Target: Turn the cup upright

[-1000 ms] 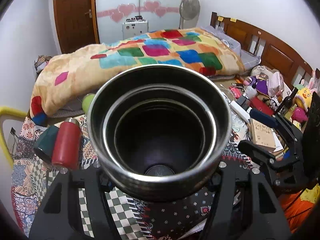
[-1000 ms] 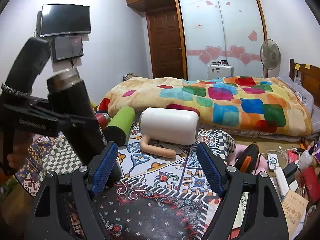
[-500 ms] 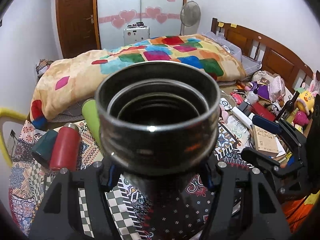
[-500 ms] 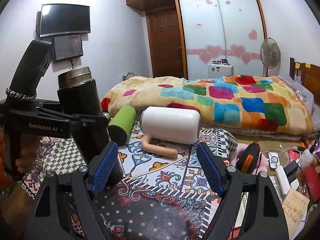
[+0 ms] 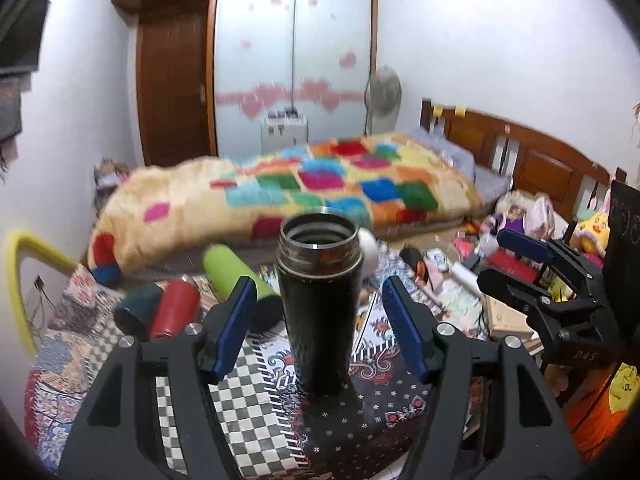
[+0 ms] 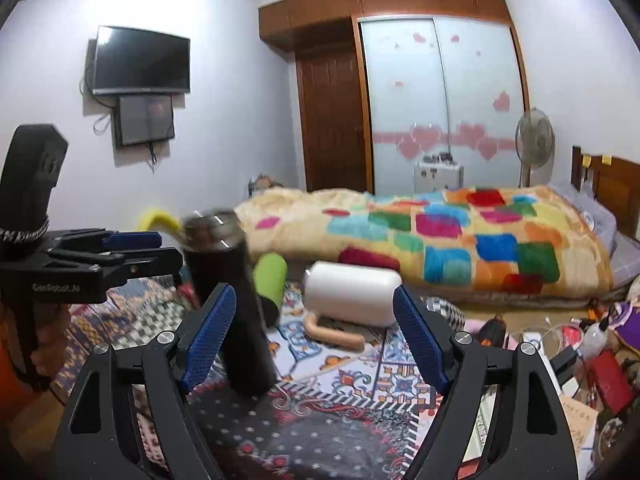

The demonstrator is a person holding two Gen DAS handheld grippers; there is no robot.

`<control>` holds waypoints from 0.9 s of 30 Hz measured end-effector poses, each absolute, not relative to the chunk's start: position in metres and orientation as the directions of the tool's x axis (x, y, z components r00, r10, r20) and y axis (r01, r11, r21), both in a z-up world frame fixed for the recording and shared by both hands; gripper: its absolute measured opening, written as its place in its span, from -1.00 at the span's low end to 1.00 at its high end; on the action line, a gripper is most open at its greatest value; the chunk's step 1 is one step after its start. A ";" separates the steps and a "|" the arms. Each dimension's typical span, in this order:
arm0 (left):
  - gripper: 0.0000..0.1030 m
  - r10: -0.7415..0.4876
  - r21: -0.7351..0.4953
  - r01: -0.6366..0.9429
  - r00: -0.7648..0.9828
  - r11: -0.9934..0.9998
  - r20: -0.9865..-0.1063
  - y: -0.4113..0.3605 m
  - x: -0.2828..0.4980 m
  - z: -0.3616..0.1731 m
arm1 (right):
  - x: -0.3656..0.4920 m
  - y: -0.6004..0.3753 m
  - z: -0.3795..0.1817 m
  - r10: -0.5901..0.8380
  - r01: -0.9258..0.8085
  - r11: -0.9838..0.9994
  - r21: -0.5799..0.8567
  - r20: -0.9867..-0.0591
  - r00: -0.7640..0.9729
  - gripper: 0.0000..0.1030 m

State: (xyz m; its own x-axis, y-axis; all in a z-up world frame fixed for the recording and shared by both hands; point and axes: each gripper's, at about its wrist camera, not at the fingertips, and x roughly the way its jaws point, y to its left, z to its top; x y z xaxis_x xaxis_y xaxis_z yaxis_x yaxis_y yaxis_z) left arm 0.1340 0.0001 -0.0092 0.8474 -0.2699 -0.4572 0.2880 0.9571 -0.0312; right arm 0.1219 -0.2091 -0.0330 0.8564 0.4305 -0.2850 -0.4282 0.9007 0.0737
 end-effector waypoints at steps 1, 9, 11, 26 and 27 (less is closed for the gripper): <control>0.30 -0.266 -0.028 0.283 0.860 0.959 -0.436 0.002 0.126 -0.005 | 0.114 -0.208 -0.028 0.433 -0.430 0.900 0.072 -0.269 0.860 0.56; 0.36 -0.185 -0.004 0.189 0.953 0.982 -0.240 0.009 0.057 0.020 | 0.061 -0.197 0.005 0.417 -0.414 0.909 0.057 -0.145 0.897 0.63; 0.40 -0.171 -0.016 0.171 0.963 0.985 -0.207 0.011 0.046 0.022 | 0.053 -0.197 0.008 0.414 -0.410 0.910 0.062 -0.128 0.901 0.63; 1.00 -0.072 -0.026 0.070 0.994 0.997 -0.083 0.017 -0.015 0.016 | 0.005 -0.187 0.008 0.352 -0.348 0.936 0.059 -0.078 0.933 1.00; 1.00 -0.070 -0.025 0.068 0.994 0.997 -0.081 0.016 -0.017 0.016 | 0.005 -0.187 0.007 0.348 -0.343 0.937 0.061 -0.081 0.934 1.00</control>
